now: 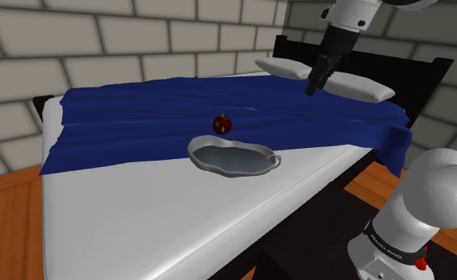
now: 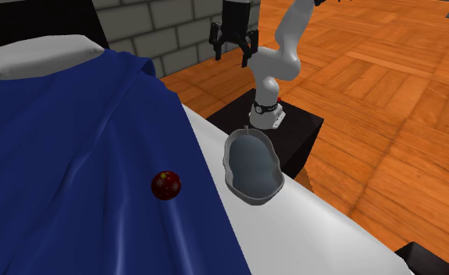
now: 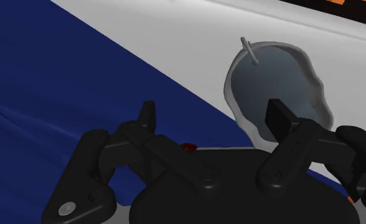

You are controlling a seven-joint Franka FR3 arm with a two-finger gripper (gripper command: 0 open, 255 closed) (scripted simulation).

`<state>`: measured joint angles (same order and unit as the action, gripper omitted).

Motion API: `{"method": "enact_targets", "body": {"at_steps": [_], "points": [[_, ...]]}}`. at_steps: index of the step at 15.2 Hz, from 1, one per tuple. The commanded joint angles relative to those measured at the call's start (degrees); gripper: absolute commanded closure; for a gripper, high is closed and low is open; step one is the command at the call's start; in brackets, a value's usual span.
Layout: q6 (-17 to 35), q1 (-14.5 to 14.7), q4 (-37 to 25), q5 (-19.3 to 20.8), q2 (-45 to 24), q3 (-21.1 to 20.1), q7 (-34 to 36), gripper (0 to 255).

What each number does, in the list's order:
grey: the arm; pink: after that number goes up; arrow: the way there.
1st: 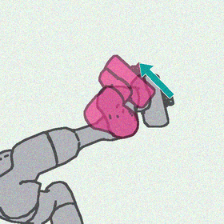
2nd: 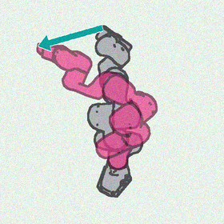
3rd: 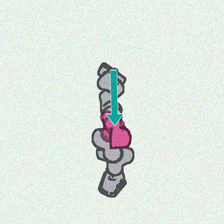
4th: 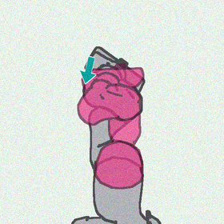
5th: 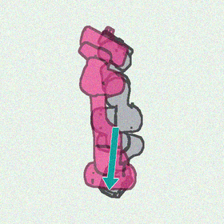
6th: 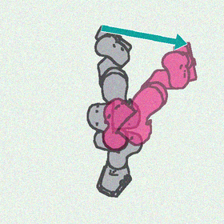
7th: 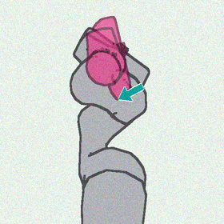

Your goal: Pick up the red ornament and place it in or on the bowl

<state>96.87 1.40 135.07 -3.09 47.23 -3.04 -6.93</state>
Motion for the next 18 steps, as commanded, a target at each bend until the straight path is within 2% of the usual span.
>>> {"method": "enact_targets", "body": {"at_steps": [1,5,10,14,18], "points": [[0.0,0.0,0.0,0.0,0.0,0.0,0.0,0],[7.43,2.15,2.0,2.6,-4.74,4.79,-12.08,0],[16.31,5.28,1.61,4.46,-13.13,10.54,-27.01,0],[22.54,8.19,-0.8,4.26,-21.23,14.72,-39.11,0],[27.56,11.24,-4.82,2.22,-30.04,18.22,-51.61,0]]}}
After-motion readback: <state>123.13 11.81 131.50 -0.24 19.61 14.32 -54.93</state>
